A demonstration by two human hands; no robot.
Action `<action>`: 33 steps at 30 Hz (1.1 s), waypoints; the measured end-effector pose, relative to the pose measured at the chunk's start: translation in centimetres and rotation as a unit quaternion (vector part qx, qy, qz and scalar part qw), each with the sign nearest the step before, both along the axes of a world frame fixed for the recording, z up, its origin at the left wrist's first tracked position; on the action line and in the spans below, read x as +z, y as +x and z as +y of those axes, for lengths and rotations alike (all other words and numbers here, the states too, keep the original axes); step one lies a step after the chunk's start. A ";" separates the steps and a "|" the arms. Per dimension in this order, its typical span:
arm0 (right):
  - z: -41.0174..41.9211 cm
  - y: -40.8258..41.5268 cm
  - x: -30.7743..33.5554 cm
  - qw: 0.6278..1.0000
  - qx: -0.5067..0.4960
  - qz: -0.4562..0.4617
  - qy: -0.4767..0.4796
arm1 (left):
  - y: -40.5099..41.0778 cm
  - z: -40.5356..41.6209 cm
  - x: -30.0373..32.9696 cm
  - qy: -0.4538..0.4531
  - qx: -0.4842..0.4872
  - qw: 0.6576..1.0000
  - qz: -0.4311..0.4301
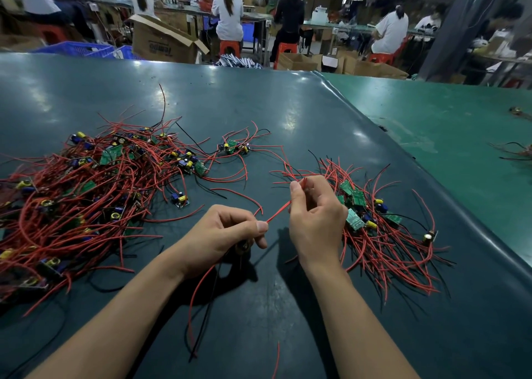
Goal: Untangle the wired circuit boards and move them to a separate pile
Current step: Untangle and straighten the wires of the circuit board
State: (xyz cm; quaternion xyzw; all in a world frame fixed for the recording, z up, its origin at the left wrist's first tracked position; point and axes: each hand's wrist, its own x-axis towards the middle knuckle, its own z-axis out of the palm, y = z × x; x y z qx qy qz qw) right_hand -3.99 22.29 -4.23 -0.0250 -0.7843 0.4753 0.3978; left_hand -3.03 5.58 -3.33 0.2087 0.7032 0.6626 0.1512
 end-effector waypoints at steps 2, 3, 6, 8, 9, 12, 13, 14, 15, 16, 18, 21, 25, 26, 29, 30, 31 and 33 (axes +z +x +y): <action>0.1 0.1 0.2 0.999 0.028 -0.012 -0.028 | 0.1 0.0 0.1 -0.002 0.000 1.000 0.000; 0.1 0.1 0.4 0.996 0.049 -0.033 -0.070 | 0.1 0.0 0.2 -0.002 0.003 1.000 -0.001; 0.1 0.3 0.7 0.962 0.113 -0.094 -0.231 | 0.2 0.0 0.1 -0.002 0.011 1.000 -0.009; 0.2 0.4 1.0 0.930 0.150 -0.128 -0.310 | 0.3 0.1 0.2 -0.001 0.011 1.000 -0.010; 0.3 0.3 1.1 0.918 0.162 -0.135 -0.335 | 0.3 0.1 0.2 -0.001 0.011 1.000 -0.010; 0.2 0.4 1.1 0.936 0.159 -0.105 -0.295 | 0.2 -0.1 0.1 -0.002 0.008 1.000 -0.009; 0.2 0.5 1.0 0.950 0.149 -0.092 -0.257 | 0.3 -0.1 0.0 0.001 0.008 1.000 -0.011; 0.1 0.5 1.0 0.959 0.140 -0.081 -0.232 | 0.3 -0.2 -0.1 0.005 0.009 1.000 -0.013; 0.1 0.5 0.9 0.959 0.138 -0.079 -0.233 | 0.3 -0.2 -0.1 0.012 0.014 1.000 -0.017; 0.2 0.5 0.9 0.951 0.147 -0.085 -0.257 | 0.2 -0.2 -0.2 0.023 0.024 0.999 -0.022; 0.4 0.4 1.1 0.913 0.202 -0.122 -0.332 | -0.1 0.0 -0.4 0.062 0.051 0.996 -0.044; 0.3 0.7 1.4 0.852 0.316 -0.236 -0.345 | -0.5 0.2 -0.6 0.125 0.080 0.986 -0.072; -0.2 1.7 1.2 0.772 0.486 -0.315 -0.261 | -0.5 -0.1 -0.6 0.165 0.011 0.982 -0.092; -0.1 1.8 1.1 0.767 0.508 -0.309 -0.241 | -0.5 -0.2 -0.6 0.149 0.001 0.985 -0.087; -0.3 1.8 1.4 0.821 0.460 -0.270 -0.203 | -0.5 0.1 -0.4 0.103 0.027 0.991 -0.079; -0.4 1.6 1.4 0.847 0.420 -0.252 -0.209 | -0.6 0.2 -0.4 0.101 0.029 0.991 -0.086; -0.4 1.4 1.4 0.867 0.381 -0.233 -0.223 | -0.7 0.2 -0.4 0.103 0.028 0.990 -0.096; -0.2 1.1 1.2 0.893 0.317 -0.198 -0.249 | -0.8 0.1 -0.4 0.119 0.021 0.986 -0.114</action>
